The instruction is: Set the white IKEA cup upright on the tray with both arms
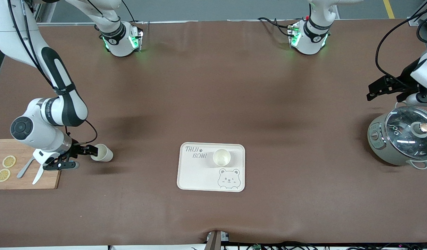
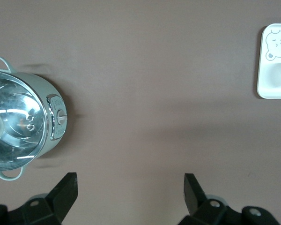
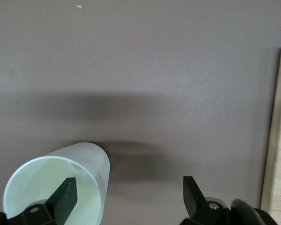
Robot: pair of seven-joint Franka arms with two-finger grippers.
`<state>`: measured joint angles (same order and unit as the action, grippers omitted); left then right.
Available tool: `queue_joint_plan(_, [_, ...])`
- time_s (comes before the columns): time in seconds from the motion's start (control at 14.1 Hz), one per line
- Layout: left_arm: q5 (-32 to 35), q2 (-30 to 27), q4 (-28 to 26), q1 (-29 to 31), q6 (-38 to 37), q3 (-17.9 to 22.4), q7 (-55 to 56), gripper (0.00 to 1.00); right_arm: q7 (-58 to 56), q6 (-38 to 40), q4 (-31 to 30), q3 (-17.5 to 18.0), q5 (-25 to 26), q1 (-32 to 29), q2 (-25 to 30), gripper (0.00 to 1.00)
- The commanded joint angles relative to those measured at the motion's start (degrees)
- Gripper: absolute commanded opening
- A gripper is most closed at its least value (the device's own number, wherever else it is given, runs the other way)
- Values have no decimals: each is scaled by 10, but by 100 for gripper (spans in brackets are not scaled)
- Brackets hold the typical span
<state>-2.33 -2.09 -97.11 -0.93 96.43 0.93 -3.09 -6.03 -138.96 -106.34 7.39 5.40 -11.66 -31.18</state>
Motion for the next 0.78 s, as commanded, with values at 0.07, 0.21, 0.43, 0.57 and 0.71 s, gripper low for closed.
queue_joint_plan(0.07, [-12,-22,8,-6,-1,6,-8,100,-5,-13,-2,6,17,-11,-13,100])
queue_joint_plan(0.21, [-11,-20,27,-7,-3,7,-3,100,-5,-13,-4,6,17,-11,-13,100])
queue_joint_plan(0.43, [-6,-17,35,-9,-2,7,-3,100,-5,-10,-3,6,17,-10,-13,100])
queue_joint_plan(0.57, [-3,-15,35,-10,2,6,-3,100,-4,-6,-3,7,16,-9,-13,95])
queue_joint_plan(0.71, [-3,-13,34,-10,2,7,-8,100,-4,-5,-3,7,16,-8,-13,70])
